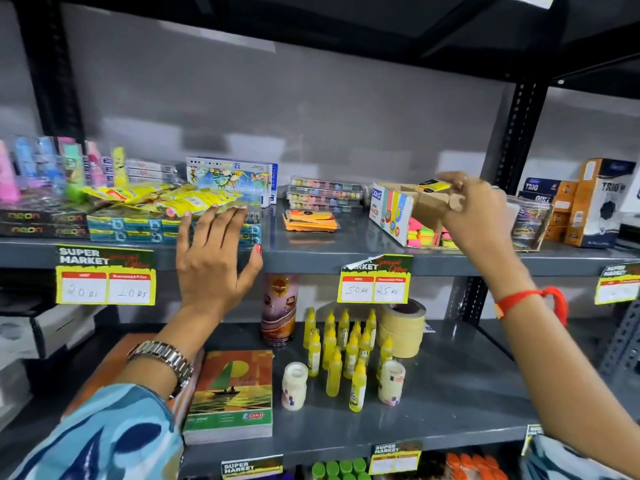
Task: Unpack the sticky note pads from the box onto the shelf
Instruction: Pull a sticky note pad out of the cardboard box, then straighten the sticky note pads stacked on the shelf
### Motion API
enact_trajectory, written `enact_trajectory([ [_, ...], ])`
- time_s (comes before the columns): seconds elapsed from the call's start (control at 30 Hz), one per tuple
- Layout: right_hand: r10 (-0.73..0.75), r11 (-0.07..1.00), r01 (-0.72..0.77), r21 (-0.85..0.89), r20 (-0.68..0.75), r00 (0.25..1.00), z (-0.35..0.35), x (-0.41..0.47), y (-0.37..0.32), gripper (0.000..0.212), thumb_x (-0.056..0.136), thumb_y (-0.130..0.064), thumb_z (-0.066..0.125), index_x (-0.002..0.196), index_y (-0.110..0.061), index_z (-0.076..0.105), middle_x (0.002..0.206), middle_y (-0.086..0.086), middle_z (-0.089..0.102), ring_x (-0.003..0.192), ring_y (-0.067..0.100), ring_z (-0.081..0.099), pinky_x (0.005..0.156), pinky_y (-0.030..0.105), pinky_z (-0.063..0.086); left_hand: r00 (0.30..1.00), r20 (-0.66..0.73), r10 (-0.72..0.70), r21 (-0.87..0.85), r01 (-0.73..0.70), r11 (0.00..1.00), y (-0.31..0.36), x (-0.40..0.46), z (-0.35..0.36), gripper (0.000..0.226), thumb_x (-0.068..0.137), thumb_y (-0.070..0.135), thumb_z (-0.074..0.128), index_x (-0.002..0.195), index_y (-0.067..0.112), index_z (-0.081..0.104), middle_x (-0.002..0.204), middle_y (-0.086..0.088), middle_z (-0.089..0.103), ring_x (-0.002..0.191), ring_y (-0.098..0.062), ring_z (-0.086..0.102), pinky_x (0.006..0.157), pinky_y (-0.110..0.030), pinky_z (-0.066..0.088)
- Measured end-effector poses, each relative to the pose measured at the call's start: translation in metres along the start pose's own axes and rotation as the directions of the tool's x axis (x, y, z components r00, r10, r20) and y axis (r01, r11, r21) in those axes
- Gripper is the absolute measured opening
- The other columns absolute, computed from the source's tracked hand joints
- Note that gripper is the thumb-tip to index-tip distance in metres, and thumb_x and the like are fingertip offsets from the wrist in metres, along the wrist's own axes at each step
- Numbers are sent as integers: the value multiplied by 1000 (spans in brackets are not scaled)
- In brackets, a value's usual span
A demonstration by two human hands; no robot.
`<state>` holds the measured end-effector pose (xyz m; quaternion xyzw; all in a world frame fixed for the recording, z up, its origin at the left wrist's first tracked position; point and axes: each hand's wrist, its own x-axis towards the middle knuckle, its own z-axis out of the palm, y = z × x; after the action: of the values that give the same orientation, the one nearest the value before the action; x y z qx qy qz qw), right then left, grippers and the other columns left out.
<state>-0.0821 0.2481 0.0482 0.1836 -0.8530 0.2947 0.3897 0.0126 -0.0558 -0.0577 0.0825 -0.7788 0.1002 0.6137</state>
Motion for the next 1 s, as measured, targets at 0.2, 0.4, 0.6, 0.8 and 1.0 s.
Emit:
enact_trajectory([
  [0.2, -108, 991, 81, 110, 271, 956, 50, -7, -90, 41, 87, -36, 62, 113, -6, 59, 110, 15, 67, 102, 31, 62, 85, 33, 48, 1000, 19, 3, -4, -3, 1000, 0, 0, -2, 55, 93, 40, 36, 128, 4, 57, 123, -13, 62, 118, -30, 49, 112, -45, 20],
  [0.4, -18, 999, 35, -20, 556, 831, 106, -2, -132, 69, 81, -62, 54, 115, -2, 54, 125, 20, 58, 116, 37, 53, 93, 40, 45, 1000, 12, 10, 2, -10, 1000, 0, 1, -2, 53, 91, 38, 40, 127, 3, 58, 123, -12, 62, 118, -28, 48, 112, -46, 21],
  [0.6, 74, 997, -41, -70, 579, 812, 127, 13, -137, 57, 77, -48, 65, 115, -6, 56, 128, 18, 56, 118, 38, 51, 100, 43, 46, 1000, 6, 14, 16, -14, 1000, -1, 1, -1, 53, 91, 38, 40, 126, 4, 59, 122, -11, 63, 118, -28, 48, 113, -45, 20],
  [0.8, 49, 990, -101, 99, 432, 901, 113, 6, -123, 47, 63, -45, 76, 86, -6, 65, 104, 16, 67, 101, 35, 62, 82, 38, 53, 1000, -5, 6, 14, -6, 1000, -1, 0, 2, 54, 90, 39, 38, 126, 5, 60, 121, -12, 64, 118, -27, 48, 113, -44, 20],
  [1.0, 32, 969, -99, 227, 281, 959, 75, 1, -102, 39, 62, -44, 77, 77, -9, 72, 74, 11, 67, 77, 28, 64, 55, 27, 46, 1000, -12, 12, -6, -12, 1000, 0, 0, 1, 53, 90, 38, 40, 127, 5, 58, 121, -13, 63, 118, -30, 49, 113, -44, 19],
])
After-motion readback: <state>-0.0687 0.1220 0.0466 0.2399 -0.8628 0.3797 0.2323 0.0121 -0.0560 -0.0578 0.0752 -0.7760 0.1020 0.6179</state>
